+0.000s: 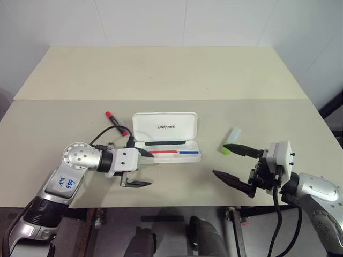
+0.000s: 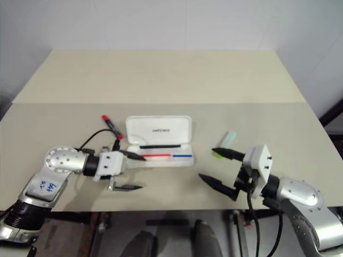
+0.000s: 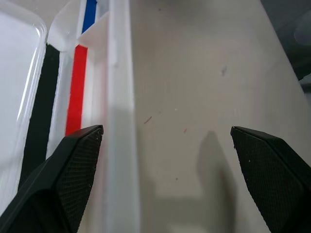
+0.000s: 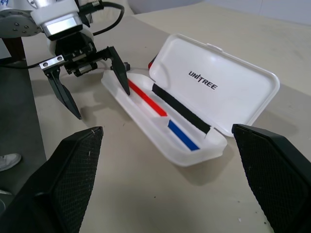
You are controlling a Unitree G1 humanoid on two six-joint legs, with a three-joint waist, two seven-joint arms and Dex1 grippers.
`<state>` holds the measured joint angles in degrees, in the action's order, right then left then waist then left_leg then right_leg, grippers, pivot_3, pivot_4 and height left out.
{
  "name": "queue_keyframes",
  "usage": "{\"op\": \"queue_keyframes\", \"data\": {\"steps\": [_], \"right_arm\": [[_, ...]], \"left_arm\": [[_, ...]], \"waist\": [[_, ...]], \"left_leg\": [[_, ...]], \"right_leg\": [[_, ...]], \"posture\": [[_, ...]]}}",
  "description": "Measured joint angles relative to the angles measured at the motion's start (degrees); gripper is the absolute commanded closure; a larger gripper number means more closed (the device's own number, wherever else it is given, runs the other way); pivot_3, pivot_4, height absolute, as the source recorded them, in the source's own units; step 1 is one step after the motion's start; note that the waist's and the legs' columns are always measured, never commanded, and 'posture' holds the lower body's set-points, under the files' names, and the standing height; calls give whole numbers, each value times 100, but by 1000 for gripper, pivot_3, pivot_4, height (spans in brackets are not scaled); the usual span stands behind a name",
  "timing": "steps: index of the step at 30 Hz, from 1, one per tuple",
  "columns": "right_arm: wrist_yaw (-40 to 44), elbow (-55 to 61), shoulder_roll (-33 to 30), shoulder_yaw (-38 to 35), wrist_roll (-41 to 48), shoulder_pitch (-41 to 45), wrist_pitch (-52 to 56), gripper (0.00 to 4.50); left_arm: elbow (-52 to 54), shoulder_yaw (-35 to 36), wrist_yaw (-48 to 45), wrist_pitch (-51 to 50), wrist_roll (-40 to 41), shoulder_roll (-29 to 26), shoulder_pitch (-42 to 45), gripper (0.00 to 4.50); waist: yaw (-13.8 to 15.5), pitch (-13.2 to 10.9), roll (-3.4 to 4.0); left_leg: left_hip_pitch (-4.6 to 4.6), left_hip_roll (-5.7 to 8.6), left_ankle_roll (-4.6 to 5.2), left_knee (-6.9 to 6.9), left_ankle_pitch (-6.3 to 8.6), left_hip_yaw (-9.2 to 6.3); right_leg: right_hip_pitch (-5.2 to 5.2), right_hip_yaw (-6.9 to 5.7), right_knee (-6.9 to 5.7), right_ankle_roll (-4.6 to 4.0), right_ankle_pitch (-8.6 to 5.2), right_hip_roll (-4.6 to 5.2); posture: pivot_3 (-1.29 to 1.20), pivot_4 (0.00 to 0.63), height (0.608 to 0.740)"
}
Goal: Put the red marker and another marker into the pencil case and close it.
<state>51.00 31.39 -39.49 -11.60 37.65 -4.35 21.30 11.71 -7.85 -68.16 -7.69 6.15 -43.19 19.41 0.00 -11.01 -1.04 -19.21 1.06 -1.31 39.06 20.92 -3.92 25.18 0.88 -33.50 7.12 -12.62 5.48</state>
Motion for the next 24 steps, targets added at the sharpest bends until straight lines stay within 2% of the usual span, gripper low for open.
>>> {"op": "queue_keyframes", "data": {"steps": [15, 24], "right_arm": [[202, -311, -3, 196, -58, 480, 3, 0], [294, -488, -30, 226, -62, 623, 7, 0]], "left_arm": [[1003, 73, 203, -776, 417, -226, -705, 20], [1491, 286, 378, -1309, 819, -305, -738, 20]], "waist": [[-5, 0, 0], [-3, 0, 0]], "left_leg": [[1, 0, 0, 0, 0, -1], [1, 0, 0, 0, 0, -2]], "right_leg": [[0, 1, 3, -1, -1, 0], [0, 1, 3, -2, -1, 0]], "posture": [[0, 150, 740], [0, 150, 740]]}}
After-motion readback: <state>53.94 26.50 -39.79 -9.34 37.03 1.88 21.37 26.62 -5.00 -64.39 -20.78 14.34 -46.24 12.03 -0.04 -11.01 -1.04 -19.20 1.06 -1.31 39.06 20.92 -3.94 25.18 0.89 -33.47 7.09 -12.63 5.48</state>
